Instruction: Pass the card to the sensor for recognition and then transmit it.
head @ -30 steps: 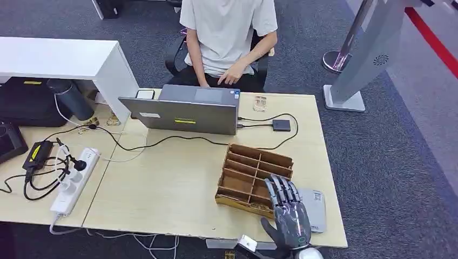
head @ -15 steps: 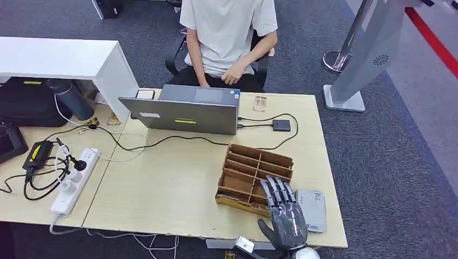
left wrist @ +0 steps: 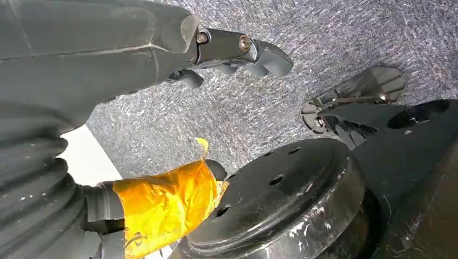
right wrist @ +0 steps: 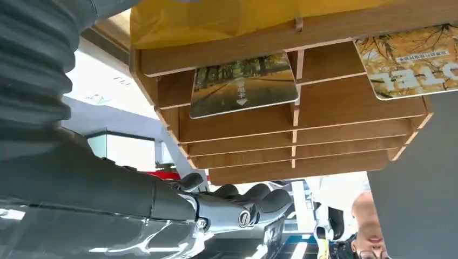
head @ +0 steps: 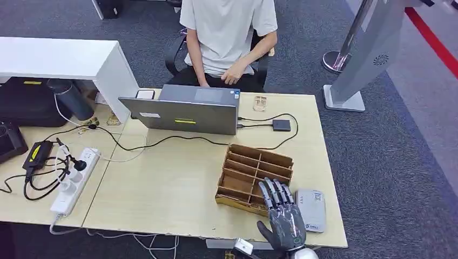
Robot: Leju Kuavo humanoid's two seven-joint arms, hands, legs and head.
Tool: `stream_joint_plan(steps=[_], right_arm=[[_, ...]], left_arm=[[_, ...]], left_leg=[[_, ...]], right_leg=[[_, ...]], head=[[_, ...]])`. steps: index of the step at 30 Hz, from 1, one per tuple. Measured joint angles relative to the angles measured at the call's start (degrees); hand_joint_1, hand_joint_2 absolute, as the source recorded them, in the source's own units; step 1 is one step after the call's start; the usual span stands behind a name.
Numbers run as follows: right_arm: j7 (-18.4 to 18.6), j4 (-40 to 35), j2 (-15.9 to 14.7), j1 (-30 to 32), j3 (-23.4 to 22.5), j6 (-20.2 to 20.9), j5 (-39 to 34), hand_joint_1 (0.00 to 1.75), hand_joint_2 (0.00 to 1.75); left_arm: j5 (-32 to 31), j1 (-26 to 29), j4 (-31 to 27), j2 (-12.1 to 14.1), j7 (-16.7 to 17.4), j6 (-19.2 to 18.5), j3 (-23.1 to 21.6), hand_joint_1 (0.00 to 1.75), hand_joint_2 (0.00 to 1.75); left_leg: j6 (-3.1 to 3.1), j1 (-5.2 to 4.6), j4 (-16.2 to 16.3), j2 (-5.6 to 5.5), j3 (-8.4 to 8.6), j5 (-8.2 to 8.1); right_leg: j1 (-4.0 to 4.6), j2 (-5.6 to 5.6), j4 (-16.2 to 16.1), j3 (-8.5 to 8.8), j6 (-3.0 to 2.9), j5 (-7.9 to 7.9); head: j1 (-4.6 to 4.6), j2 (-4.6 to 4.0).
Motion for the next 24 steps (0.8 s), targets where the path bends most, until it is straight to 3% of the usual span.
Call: stream_joint_plan(steps=[8, 9, 10, 24], right_arm=[[0.1, 0.2, 0.1, 0.0, 0.1, 0.0, 0.0, 0.0, 1.75], [0.1, 0.2, 0.1, 0.0, 0.1, 0.0, 0.0, 1.57, 1.75], [0.1, 0.2, 0.1, 0.0, 0.1, 0.0, 0.0, 1.75, 1.75], [0.2, 1.1, 0.1, -0.8, 1.4, -0.2, -1.4, 1.75, 1.75]], left_arm=[[0.0, 0.0, 0.0, 0.0, 0.0, -0.1, 0.0, 0.0, 1.75], [0.0, 0.0, 0.0, 0.0, 0.0, -0.1, 0.0, 0.0, 1.75], [0.0, 0.0, 0.0, 0.0, 0.0, -0.1, 0.0, 0.0, 1.75], [0.0, -0.1, 0.0, 0.0, 0.0, -0.2, 0.0, 0.0, 1.75]], left_leg=[[0.0, 0.0, 0.0, 0.0, 0.0, 0.0], [0.0, 0.0, 0.0, 0.0, 0.0, 0.0], [0.0, 0.0, 0.0, 0.0, 0.0, 0.0], [0.0, 0.0, 0.0, 0.0, 0.0, 0.0]], right_leg=[[0.0, 0.0, 0.0, 0.0, 0.0, 0.0], [0.0, 0.0, 0.0, 0.0, 0.0, 0.0], [0.0, 0.0, 0.0, 0.0, 0.0, 0.0], [0.0, 0.0, 0.0, 0.0, 0.0, 0.0]], head=[[0.0, 0.0], [0.0, 0.0], [0.0, 0.0], [0.0, 0.0]])
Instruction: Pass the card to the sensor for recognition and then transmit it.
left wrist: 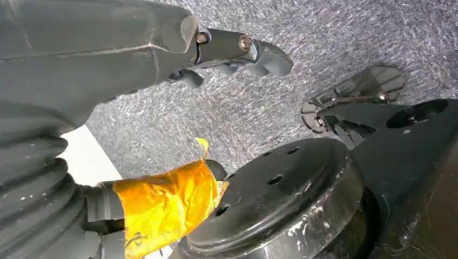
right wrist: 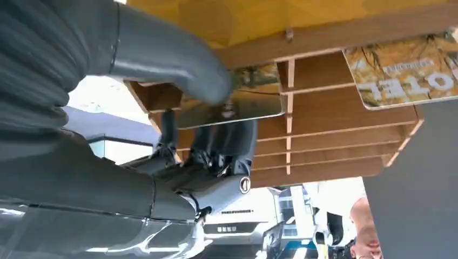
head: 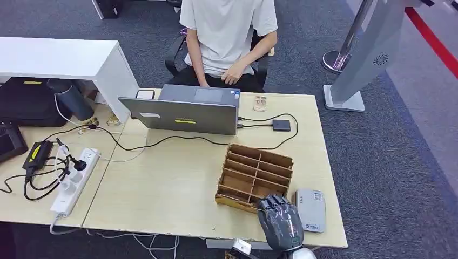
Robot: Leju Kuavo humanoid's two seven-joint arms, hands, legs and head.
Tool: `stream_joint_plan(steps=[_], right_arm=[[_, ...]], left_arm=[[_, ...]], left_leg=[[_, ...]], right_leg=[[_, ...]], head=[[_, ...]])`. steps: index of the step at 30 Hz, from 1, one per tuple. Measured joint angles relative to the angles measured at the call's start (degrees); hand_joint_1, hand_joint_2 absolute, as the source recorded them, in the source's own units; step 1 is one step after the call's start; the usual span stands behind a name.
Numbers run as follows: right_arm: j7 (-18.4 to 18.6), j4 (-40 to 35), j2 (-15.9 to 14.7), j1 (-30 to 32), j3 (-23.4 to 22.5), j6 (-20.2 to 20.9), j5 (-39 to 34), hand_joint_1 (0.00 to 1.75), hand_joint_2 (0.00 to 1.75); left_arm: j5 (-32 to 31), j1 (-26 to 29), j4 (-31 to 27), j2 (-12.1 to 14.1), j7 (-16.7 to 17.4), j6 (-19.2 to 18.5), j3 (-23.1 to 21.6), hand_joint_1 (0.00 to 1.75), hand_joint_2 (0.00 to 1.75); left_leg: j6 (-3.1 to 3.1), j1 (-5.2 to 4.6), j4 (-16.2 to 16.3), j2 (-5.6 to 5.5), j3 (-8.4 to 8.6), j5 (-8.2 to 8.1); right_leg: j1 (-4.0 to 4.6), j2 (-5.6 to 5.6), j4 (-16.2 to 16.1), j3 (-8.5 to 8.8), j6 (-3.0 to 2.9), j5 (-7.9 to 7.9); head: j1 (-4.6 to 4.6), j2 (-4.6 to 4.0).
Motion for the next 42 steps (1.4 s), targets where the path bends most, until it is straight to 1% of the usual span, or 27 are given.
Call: stream_joint_plan(steps=[15, 17, 20, 23, 26, 32, 36, 42], right_arm=[[0.1, 0.3, 0.0, -0.3, 0.3, 0.0, -0.1, 1.75, 1.75], [0.4, 0.4, 0.0, -0.4, 0.6, 0.0, -0.6, 1.75, 1.75], [0.8, 0.5, 0.0, -0.6, 1.0, 0.0, -1.7, 1.75, 1.75], [0.1, 0.4, 0.0, -1.0, 1.0, 0.7, -4.8, 1.75, 1.75], [-0.4, -0.4, 0.0, -1.5, 1.0, 2.1, -6.2, 1.75, 1.75], [-1.4, -2.8, -0.3, -4.3, -1.1, 4.3, -8.3, 1.75, 1.75], [-1.5, -3.7, -0.5, -5.4, -2.3, 4.5, -8.4, 1.75, 1.75], [-1.6, -4.1, -0.5, -5.5, -2.5, 4.6, -8.6, 1.75, 1.75]], left_arm=[[-0.1, 0.0, 0.0, 0.0, 0.0, -0.1, 0.0, 0.0, 1.75], [-0.5, 0.0, 0.0, 0.0, -0.6, -0.4, 0.0, 0.0, 1.75], [-0.5, 0.0, 0.0, 0.1, -0.6, 0.5, 0.0, 0.0, 1.75], [-0.5, 0.0, 0.0, 0.1, -0.4, 0.7, 0.0, 0.0, 1.75], [-0.5, 0.0, 0.0, 0.2, -0.2, 0.4, 0.0, 0.0, 1.75], [-1.0, 0.0, 0.0, 0.3, 0.0, 0.2, 0.0, 0.0, 1.75], [-1.0, 0.0, 0.0, 0.4, 0.0, 0.2, 0.0, 0.0, 1.75], [-1.0, 0.0, 0.0, 0.6, 0.0, 0.2, 0.0, 0.0, 1.75]], left_leg=[[0.0, 0.0, 0.0, 0.0, 0.0, 0.0], [0.0, 0.0, 0.0, 0.0, 0.01, 0.0], [0.0, 0.0, 0.0, 0.0, 0.01, 0.0], [0.0, 0.0, 0.0, 0.01, 0.01, 0.0], [0.0, 0.0, 0.0, 0.01, 0.01, 0.0], [0.01, 0.0, 0.0, 0.02, 0.02, 0.01], [0.01, -0.01, 0.0, 0.02, 0.01, 0.01], [0.0, 0.0, 0.0, 0.02, 0.0, 0.01]], right_leg=[[0.0, 0.0, 0.0, 0.0, 0.0, 0.0], [0.0, 0.0, 0.0, 0.0, 0.0, 0.0], [0.0, 0.0, 0.0, 0.0, 0.0, 0.0], [0.0, 0.01, 0.0, 0.0, 0.0, 0.0], [0.0, 0.01, 0.0, 0.0, 0.0, 0.0], [0.0, 0.02, 0.0, 0.0, 0.03, 0.06], [0.0, 0.01, 0.0, 0.01, 0.04, 0.06], [0.0, 0.01, 0.0, -0.02, 0.03, 0.05]], head=[[0.0, 0.0], [0.0, 0.0], [0.0, 0.0], [-0.02, 0.0], [0.0, 0.0], [0.0, 0.0], [0.0, 0.0], [0.0, 0.0]])
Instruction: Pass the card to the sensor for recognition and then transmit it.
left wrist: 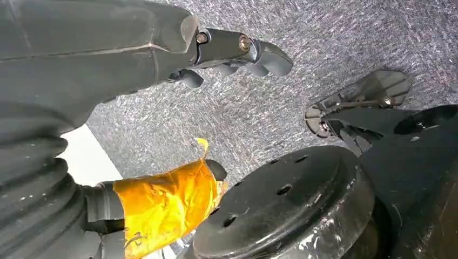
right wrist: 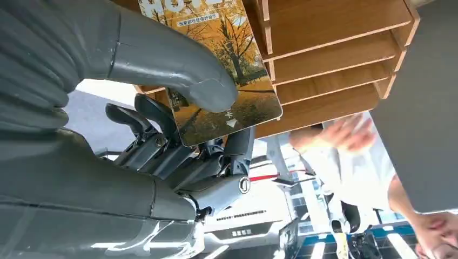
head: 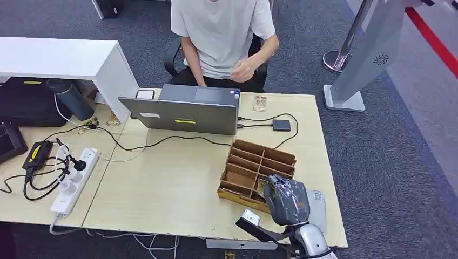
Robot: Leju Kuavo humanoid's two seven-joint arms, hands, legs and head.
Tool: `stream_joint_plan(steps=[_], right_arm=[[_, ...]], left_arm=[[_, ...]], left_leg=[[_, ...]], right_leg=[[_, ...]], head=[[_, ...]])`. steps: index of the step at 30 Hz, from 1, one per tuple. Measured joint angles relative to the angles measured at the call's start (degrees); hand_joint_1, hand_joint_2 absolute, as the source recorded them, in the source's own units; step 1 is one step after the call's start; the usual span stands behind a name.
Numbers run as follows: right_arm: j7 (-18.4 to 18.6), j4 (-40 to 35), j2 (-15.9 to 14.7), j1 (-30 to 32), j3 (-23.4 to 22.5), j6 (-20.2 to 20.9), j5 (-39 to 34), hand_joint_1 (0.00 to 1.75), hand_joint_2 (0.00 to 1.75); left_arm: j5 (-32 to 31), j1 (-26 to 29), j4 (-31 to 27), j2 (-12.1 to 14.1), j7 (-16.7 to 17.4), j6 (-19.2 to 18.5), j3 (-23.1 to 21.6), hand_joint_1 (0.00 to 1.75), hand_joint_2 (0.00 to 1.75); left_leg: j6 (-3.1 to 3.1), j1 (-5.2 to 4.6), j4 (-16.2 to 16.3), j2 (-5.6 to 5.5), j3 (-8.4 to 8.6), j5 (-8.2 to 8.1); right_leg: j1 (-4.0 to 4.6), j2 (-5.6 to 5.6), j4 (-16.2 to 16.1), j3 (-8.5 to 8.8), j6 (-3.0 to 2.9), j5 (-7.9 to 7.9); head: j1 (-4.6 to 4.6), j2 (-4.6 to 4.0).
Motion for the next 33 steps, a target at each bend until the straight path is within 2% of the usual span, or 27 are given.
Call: stream_joint_plan(steps=[9, 15, 19, 26, 33], right_arm=[[-0.2, -0.8, 0.0, -1.4, -0.9, 0.2, -1.0, 1.75, 1.75], [-0.2, -2.3, 0.0, -9.4, -3.9, 3.5, -2.8, 1.75, 1.75], [0.7, -2.1, 0.2, -15.7, -5.1, 5.8, -1.4, 1.75, 1.75], [5.2, 7.9, 3.0, -31.4, -5.2, 8.5, 5.4, 1.75, 1.75], [7.1, 16.3, 5.6, -38.5, -5.0, 9.0, 7.0, 1.75, 1.75]], left_arm=[[-0.4, 0.0, 0.0, 0.1, 0.0, -0.2, 0.0, 0.0, 1.75], [-1.0, -0.3, 0.0, 0.3, 0.3, -0.5, -0.1, 0.0, 1.75], [-1.5, -0.8, 0.0, 0.3, 0.7, -0.7, -0.3, 0.0, 1.75], [-2.3, -2.3, 0.0, 0.2, 2.1, -1.3, -1.7, 0.0, 1.75], [-2.2, -2.7, 0.0, 0.0, 2.6, -1.3, -2.6, 0.0, 1.75]], left_leg=[[0.0, 0.0, 0.0, 0.06, -0.02, 0.01], [0.02, -0.01, 0.0, 0.16, 0.0, 0.16], [-0.03, -0.01, 0.0, 0.16, -0.03, 0.23], [-0.11, 0.01, 0.0, 0.14, -0.05, 0.38], [-0.12, 0.01, 0.0, 0.13, -0.08, 0.39]], right_leg=[[0.0, 0.02, 0.0, 0.0, -0.02, 0.04], [0.0, 0.16, 0.0, -0.01, -0.02, 0.17], [0.0, 0.16, 0.0, -0.02, -0.03, 0.24], [0.0, 0.17, 0.0, -0.07, -0.02, 0.38], [0.0, 0.17, 0.0, -0.08, -0.02, 0.38]], head=[[0.0, 0.0], [0.0, 0.0], [-0.02, 0.0], [0.0, 0.0], [0.0, 0.0]])
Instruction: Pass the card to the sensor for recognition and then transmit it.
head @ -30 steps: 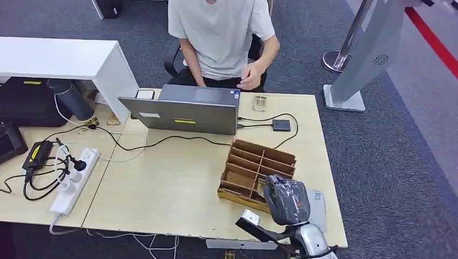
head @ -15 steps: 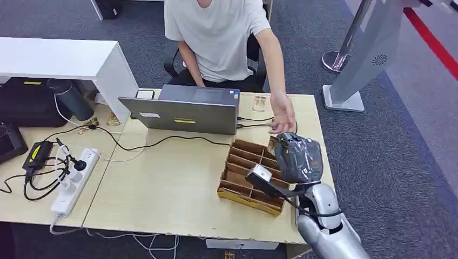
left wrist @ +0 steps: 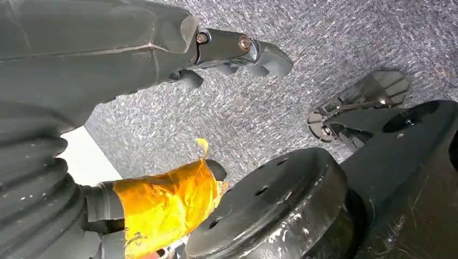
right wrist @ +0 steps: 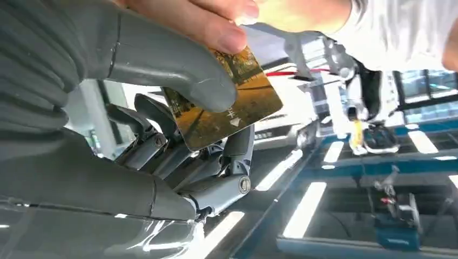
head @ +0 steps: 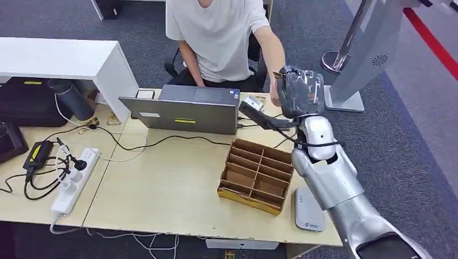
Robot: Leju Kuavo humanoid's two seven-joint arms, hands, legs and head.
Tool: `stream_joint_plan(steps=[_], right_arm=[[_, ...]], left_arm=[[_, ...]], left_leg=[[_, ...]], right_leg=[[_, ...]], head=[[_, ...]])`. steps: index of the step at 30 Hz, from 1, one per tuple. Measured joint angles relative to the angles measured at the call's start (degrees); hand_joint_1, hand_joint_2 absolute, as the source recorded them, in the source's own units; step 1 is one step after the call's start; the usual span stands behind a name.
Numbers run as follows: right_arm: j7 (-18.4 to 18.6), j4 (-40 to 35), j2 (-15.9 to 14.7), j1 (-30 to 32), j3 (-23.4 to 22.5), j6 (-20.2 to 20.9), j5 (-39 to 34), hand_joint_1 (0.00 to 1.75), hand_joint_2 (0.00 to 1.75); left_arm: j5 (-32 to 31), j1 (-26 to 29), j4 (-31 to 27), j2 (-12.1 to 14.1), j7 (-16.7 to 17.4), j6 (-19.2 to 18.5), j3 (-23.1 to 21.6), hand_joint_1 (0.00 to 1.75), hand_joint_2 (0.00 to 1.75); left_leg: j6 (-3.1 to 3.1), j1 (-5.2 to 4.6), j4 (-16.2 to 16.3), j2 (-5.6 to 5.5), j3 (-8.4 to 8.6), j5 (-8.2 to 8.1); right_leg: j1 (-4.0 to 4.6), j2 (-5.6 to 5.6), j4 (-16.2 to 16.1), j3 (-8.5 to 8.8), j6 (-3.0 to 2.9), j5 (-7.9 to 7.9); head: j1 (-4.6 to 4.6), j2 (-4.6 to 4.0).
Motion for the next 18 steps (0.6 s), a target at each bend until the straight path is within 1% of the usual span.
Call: stream_joint_plan(steps=[4, 9, 10, 15, 18], right_arm=[[0.1, 3.2, 0.7, -1.4, 0.0, -0.2, 0.0, 1.75, 1.75], [0.1, 5.1, 0.9, -2.0, 0.1, -0.2, 0.0, 1.75, 1.75], [0.1, 5.5, 1.0, -2.2, 0.1, -0.2, 0.0, 0.0, 1.75], [0.1, 6.7, 1.8, -2.8, 0.4, 0.3, 0.6, 0.0, 1.75], [0.7, 7.3, 1.8, -2.8, 0.8, 0.3, 1.3, 0.0, 1.75]], left_arm=[[0.4, 0.0, 0.0, 0.0, 0.5, -0.3, 0.0, 0.0, 1.75], [0.4, 0.0, 0.0, 0.0, 0.5, -0.4, 0.0, 0.0, 1.75], [0.5, 0.0, 0.0, 0.0, 0.5, -0.5, 0.0, 0.0, 1.75], [1.2, 0.0, 0.0, 0.0, 0.6, -2.0, -0.1, 0.0, 1.75], [1.4, 0.0, 0.0, -0.1, 0.6, -1.6, -0.1, 0.0, 1.75]], left_leg=[[0.0, 0.0, 0.0, -0.04, -0.04, 0.0], [0.0, 0.0, 0.0, -0.07, -0.2, 0.0], [0.0, 0.0, 0.0, -0.07, -0.25, 0.0], [0.0, 0.01, 0.0, -0.06, -0.31, 0.0], [0.0, 0.01, 0.0, -0.06, -0.32, 0.0]], right_leg=[[0.0, -0.03, 0.0, -0.03, 0.0, 0.0], [0.0, -0.04, 0.0, -0.18, 0.0, 0.0], [0.0, -0.04, 0.0, -0.24, 0.0, 0.0], [0.0, -0.04, 0.0, -0.33, 0.0, 0.0], [0.0, -0.04, 0.0, -0.33, 0.0, 0.0]], head=[[0.0, 0.0], [0.0, 0.0], [0.0, 0.0], [-0.02, 0.0], [0.0, 0.0]])
